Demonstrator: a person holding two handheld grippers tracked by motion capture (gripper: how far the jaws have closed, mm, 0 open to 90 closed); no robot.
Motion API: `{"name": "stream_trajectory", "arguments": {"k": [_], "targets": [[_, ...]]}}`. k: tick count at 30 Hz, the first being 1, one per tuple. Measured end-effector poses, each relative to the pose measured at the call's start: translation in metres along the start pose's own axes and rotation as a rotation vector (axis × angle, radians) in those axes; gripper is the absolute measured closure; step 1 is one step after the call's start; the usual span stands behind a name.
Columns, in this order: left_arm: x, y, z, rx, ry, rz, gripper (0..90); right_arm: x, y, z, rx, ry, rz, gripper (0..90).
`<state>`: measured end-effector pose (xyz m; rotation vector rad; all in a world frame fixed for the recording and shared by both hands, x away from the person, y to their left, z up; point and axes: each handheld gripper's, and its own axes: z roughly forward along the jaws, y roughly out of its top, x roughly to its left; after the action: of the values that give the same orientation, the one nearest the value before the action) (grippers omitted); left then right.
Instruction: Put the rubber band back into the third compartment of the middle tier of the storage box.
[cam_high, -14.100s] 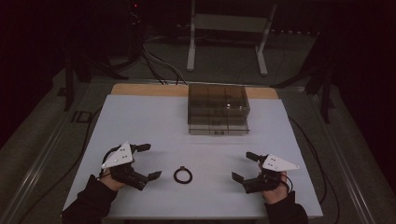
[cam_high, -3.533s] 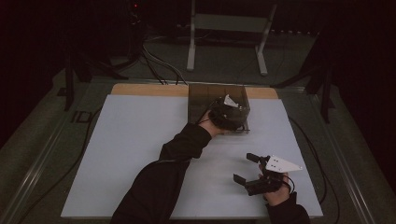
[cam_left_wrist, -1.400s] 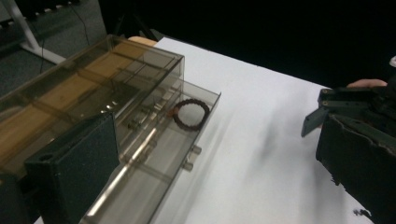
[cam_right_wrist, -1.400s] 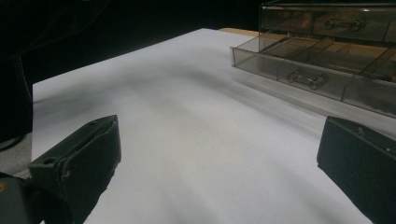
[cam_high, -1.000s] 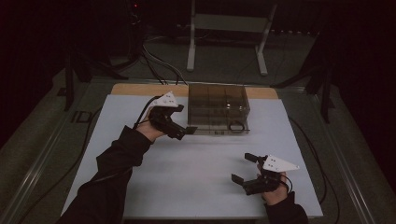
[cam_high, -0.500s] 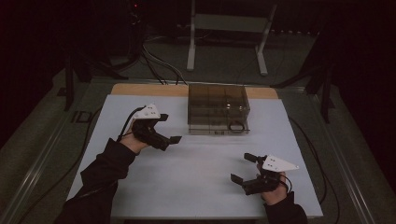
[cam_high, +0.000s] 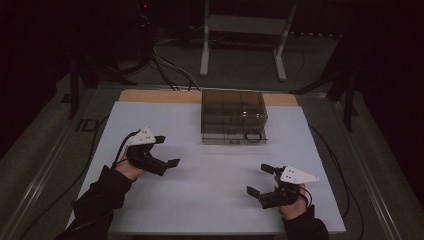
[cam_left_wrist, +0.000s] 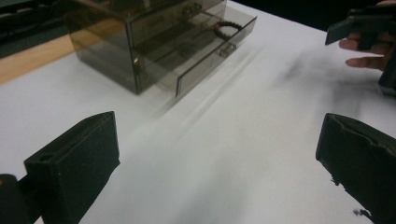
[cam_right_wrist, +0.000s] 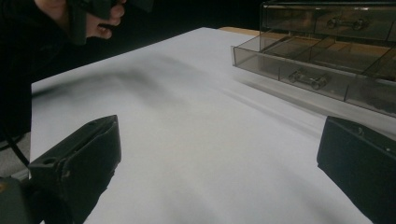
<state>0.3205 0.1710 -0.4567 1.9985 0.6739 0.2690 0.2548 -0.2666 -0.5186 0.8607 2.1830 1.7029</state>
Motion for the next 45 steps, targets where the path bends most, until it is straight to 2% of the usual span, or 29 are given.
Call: {"name": "stream_trajectory", "arguments": {"k": [11, 22, 27, 31, 33, 45], "targets": [[-0.007, -0.039, -0.008, 0.005, 0.008, -0.038, 0.2, 0.000, 0.000, 0.000, 0.001, -0.002, -0.003, 0.0], [-0.015, -0.067, -0.014, 0.022, -0.002, -0.053, 0.2, 0.000, 0.000, -0.001, 0.001, -0.004, 0.001, 0.0], [-0.018, -0.083, -0.019, 0.033, 0.003, -0.079, 0.2, 0.000, 0.000, -0.001, 0.004, -0.006, -0.007, 0.0], [-0.020, -0.092, -0.025, 0.039, 0.018, -0.084, 0.3, 0.001, 0.000, -0.001, 0.007, -0.007, -0.011, 0.0], [-0.020, -0.096, -0.029, 0.026, 0.021, -0.094, 0.3, 0.000, -0.001, 0.000, 0.005, -0.006, -0.005, 0.0], [-0.022, -0.115, -0.051, -0.011, 0.103, -0.122, 0.3, -0.002, -0.001, 0.000, 0.008, -0.010, -0.002, 0.0]]}}
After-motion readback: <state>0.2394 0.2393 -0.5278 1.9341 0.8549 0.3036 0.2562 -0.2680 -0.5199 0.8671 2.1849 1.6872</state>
